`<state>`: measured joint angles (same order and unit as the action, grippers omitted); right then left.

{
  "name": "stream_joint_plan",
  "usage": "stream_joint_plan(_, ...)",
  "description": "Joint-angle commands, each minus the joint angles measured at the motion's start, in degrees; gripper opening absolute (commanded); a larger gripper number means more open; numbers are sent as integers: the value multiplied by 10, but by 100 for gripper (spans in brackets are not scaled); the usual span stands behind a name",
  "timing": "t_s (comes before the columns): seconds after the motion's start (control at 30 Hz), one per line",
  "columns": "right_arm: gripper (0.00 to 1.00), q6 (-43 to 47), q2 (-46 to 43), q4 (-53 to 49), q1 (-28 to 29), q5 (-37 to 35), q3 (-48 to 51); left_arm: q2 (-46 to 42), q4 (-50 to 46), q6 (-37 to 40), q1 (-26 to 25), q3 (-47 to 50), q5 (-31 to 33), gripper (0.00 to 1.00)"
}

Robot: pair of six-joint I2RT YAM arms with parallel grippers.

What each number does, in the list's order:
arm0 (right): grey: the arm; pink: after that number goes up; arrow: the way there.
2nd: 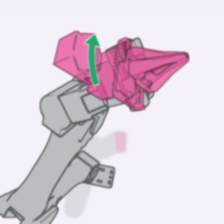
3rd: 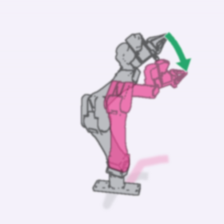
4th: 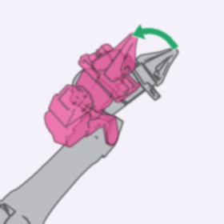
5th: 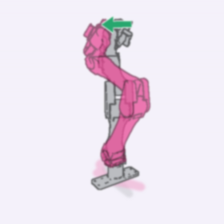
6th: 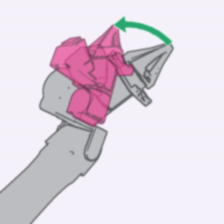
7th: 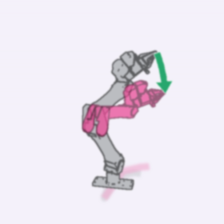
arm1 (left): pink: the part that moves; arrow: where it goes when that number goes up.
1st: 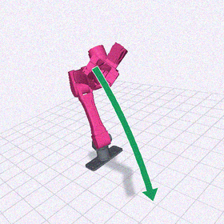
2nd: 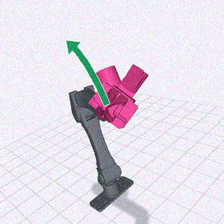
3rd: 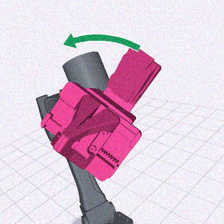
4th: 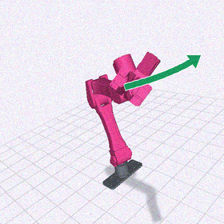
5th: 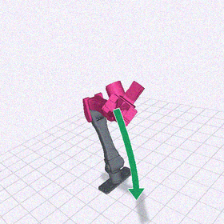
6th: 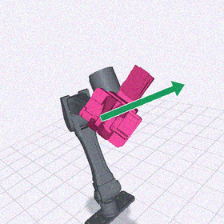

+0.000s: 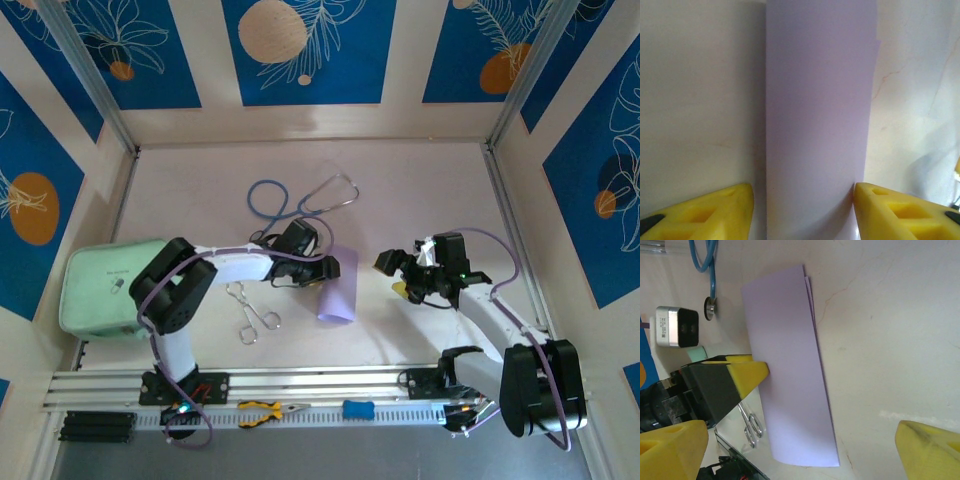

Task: Fold a paper plane with a square sheet of paper (pick it up from the middle)
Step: First fold the square sheet of paper in half at the center of the table.

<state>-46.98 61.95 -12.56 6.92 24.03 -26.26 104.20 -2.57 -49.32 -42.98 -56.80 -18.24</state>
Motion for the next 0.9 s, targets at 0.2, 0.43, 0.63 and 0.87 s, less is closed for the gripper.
stream_joint_plan(0.2,96,-21,4,15,22,2,7,-22,-60,60,5,-16,22,49)
stream_joint_plan(0.43,96,-29,8,21,38,-10,12,-5,-52,68,12,-17,-15,49)
stream_joint_plan(0.63,96,-30,11,25,43,-11,13,5,-9,33,14,-4,-40,49)
stream_joint_plan(0.87,96,-28,17,29,44,-13,16,4,6,-5,13,10,-22,41)
